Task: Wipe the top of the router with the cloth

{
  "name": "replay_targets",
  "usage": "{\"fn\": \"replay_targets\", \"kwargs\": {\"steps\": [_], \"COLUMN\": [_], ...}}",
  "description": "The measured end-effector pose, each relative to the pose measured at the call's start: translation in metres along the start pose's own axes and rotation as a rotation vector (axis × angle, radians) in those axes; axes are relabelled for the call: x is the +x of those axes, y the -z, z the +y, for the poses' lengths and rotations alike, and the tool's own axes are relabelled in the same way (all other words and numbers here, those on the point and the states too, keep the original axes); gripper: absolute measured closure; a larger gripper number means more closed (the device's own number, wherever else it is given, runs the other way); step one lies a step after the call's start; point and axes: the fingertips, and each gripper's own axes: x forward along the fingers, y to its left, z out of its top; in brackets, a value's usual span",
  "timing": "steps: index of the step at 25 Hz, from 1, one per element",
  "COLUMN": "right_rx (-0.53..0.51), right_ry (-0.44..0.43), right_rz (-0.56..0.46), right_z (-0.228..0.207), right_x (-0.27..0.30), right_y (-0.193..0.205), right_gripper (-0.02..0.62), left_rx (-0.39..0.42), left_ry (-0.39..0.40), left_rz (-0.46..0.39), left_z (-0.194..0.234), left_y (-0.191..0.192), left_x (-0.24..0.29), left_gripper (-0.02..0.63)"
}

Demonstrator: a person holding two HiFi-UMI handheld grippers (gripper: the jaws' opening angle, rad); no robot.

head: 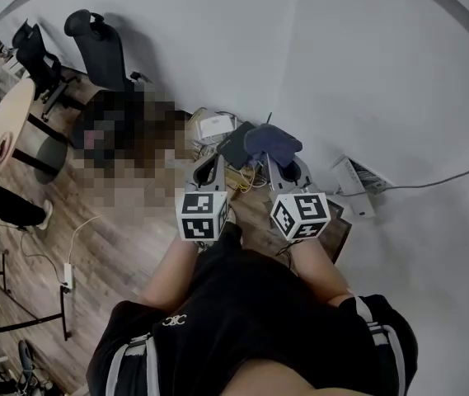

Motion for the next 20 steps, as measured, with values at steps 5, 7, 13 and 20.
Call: {"fn": "replay_targets", "kwargs": {"steps": [5, 7, 13, 20], "right_rx": [0.034, 0.024, -0.001, 0.03], "right_ry": [-0.023, -0.025, -0.035, -0.019], "right_rz": [0.019, 0.037, 0.075, 0.106], "right_z": [-0.011, -0.017, -0.032, -0.05], "right_x": [0.056, 0.082, 0.159, 0.233], "right_y": [0.0, -0.001, -0.008, -0.002], "right_gripper": [0.552, 0.551, 0.551, 0.551], "left_rx": [-0.03, -0.049, -0.082, -0.115], "left_ry": [0.014, 0.021, 0.034, 0.052], "left_rz": [0.016, 0.019, 0.017, 0.043], "left_z": [0.035, 0.049, 0.094, 0.144], "left_y": [-0.01, -0.016, -0.035, -0.04], "left_x": [0.049, 0.071, 0.129, 0.187], "left_gripper": [0.595, 0.595, 0.595, 0.595]}}
